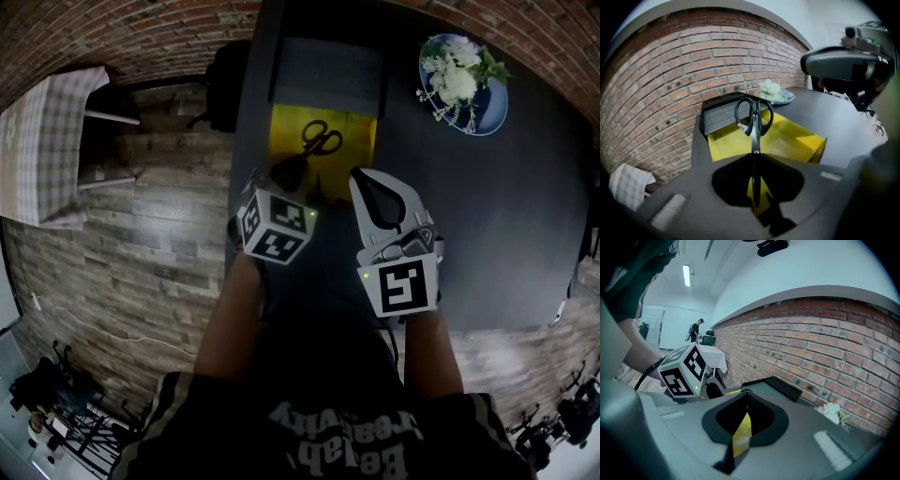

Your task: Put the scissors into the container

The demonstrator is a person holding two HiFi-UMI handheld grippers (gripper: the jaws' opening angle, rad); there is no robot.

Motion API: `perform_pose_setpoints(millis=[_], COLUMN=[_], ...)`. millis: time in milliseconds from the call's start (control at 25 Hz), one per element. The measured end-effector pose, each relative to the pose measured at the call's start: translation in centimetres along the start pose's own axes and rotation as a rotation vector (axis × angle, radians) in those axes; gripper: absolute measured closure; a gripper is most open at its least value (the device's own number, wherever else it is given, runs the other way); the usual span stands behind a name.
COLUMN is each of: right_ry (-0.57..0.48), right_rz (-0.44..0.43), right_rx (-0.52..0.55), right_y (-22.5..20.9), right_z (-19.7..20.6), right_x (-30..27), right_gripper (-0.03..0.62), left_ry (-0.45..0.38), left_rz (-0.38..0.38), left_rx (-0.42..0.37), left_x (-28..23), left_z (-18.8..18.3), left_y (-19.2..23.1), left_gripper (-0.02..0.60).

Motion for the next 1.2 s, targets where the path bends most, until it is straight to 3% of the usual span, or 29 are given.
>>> perform_pose_setpoints(millis=[360,760,920,1200], right_ry=[-0.009,-0.004,-0.003,-0.002], right_rz=[-0.007,-0.018,-0.017,-0.012], right_rx=[-0.011,0.01,0.006,0.002], right_y=[0.32,0.5,0.39,-0.02], right_z=[-0.44,-0.21,-0.22,0.07], right_x=[-0.22,-0.35,-0.26,-0.07], right_gripper=[0.588,0.588,0.588,0.588], left_ry=[0.036,0.015,0.058,0.124], left_rz=[0.022,-0.022,0.005,0.01], left_rx=[-0.07,-0.12,-0.095,-0.147], left_x=[-0.3,-0.37,-0.51,-0.99], left_z=[0.17,0.33,0.25,0.16], left_y=[-0.32,-0.72,-0.49,-0.81], left_gripper=[0.531,0.531,0.531,0.531])
Point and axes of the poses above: the fingertips, and each gripper's own axes: x backward along the fingers, y to its left, z out of its underside, the point moved 8 cm from there along x, backward along the fingers
